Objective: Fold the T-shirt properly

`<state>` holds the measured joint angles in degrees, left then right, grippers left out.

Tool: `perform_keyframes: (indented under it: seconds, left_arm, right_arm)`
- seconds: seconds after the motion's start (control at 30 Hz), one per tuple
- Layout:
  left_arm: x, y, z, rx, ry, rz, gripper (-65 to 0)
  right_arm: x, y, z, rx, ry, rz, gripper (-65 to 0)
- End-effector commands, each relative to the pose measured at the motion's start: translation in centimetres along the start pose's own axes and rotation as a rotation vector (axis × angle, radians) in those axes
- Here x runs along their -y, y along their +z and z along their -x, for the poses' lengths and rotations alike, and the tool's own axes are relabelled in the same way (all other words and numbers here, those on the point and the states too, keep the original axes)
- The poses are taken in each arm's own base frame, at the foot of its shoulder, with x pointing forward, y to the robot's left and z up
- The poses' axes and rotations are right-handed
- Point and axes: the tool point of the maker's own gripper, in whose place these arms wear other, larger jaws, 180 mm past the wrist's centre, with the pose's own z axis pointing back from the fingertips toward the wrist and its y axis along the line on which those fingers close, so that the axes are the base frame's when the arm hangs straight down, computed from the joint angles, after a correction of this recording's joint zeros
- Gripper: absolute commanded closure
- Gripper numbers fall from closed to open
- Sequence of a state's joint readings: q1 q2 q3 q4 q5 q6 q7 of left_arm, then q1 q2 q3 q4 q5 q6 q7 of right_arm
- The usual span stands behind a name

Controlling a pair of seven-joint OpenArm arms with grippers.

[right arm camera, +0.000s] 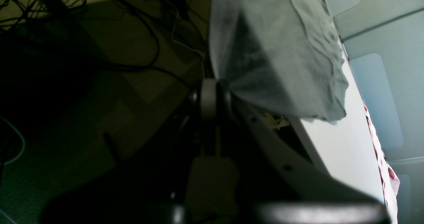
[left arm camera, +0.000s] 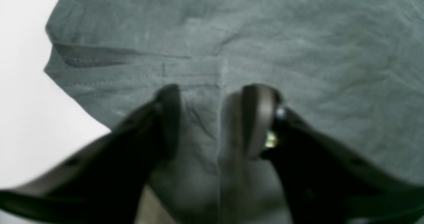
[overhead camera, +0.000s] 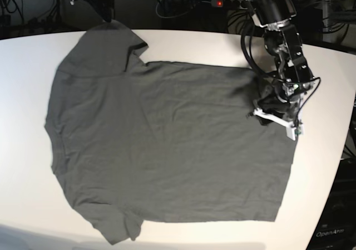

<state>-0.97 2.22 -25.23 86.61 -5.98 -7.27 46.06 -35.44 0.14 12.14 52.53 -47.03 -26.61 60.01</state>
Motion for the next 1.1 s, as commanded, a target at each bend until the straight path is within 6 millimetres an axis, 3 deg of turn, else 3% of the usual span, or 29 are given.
perform_keyframes:
  seconds: [0.0,0.07,0.53,0.7,0.93,1.07]
  left_arm:
    - [0.5,0.2,-1.7,0.046,-0.003,0.014,-21.1]
    - [0.4,0.2,-1.7,0.047,-0.003,0.011,-17.0]
    - [0.0,0.2,-1.7,0.046,0.001,0.004,-16.6]
    - [-0.1,0.4,-1.7,0.050,0.002,0.002,-0.9]
    - [-0.9,0.7,-2.0,0.063,0.025,-0.012,-2.8]
    - [-1.7,2.5,-3.3,0.121,0.020,-0.032,-2.8]
  right_arm:
    - [0.3,0.5,-0.1,0.010,0.020,0.013,0.0]
    - [0.3,0.5,-0.1,0.010,0.020,0.013,0.0]
    - [0.5,0.3,-0.1,0.013,0.023,0.016,0.0]
    - [0.5,0.3,-0.1,0.014,0.023,0.018,0.0]
    - [0.6,0.2,-0.1,0.014,0.023,0.019,0.0]
    - [0.7,0.1,-0.2,0.018,0.026,0.023,0.0]
